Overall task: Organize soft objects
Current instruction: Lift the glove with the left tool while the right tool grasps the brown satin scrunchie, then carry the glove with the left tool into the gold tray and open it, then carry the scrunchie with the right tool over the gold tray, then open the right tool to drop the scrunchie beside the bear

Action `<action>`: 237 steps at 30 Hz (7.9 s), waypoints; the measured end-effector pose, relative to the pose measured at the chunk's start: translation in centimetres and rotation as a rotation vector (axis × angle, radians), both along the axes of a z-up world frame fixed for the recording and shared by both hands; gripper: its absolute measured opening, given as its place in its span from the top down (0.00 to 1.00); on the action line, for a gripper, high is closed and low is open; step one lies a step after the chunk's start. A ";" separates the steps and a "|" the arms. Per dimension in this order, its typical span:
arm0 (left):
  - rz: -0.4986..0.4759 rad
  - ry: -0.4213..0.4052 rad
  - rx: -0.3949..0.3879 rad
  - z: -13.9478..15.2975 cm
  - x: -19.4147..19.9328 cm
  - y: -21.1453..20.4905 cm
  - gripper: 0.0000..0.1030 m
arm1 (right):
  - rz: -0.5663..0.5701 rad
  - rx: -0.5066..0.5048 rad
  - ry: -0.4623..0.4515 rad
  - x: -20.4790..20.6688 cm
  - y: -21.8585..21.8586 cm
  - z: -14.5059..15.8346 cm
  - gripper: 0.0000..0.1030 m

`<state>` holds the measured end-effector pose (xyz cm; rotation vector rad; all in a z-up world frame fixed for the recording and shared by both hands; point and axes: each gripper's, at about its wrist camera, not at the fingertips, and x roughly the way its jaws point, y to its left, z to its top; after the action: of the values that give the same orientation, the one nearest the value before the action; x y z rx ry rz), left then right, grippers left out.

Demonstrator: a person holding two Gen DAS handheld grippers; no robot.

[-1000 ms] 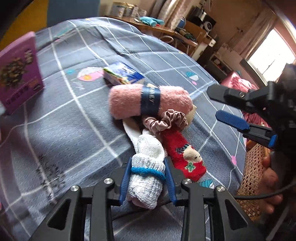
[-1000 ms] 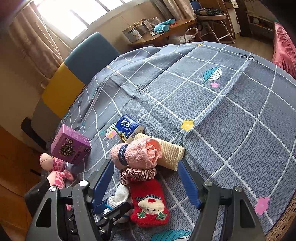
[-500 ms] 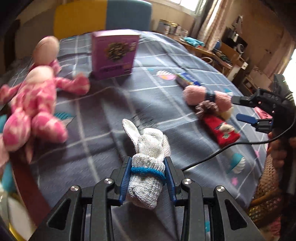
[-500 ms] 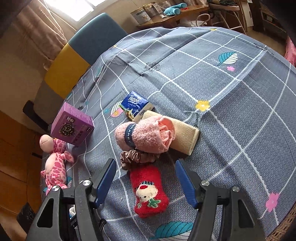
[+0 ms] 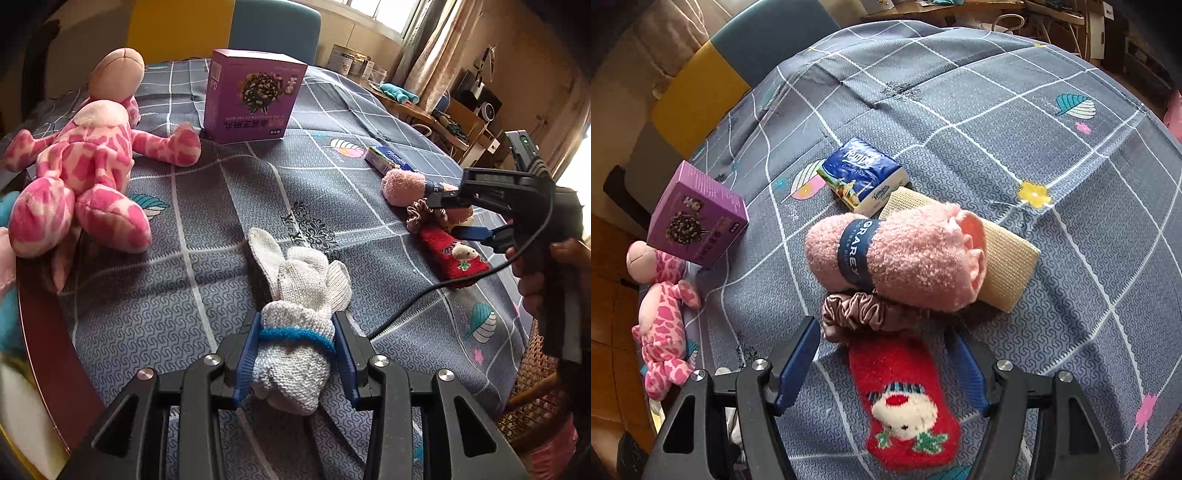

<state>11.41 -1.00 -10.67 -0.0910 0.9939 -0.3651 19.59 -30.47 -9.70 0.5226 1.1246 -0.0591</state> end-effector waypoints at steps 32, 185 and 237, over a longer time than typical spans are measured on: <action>0.055 -0.015 0.002 1.4 -2.2 0.9 0.58 | 0.460 -0.002 -0.042 1.0 8.7 -0.5 0.63; 0.726 -0.177 0.154 7.5 -13.5 22.7 0.36 | 0.836 -0.232 -0.346 -5.7 23.8 4.8 0.85; 0.726 -0.200 0.129 8.0 -15.5 23.0 0.33 | 1.116 -0.132 -0.345 -12.0 34.6 7.3 0.62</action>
<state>-4.05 21.95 -2.65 -0.2825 0.7239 0.3496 7.59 4.18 -2.38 -0.2575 0.9317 0.8872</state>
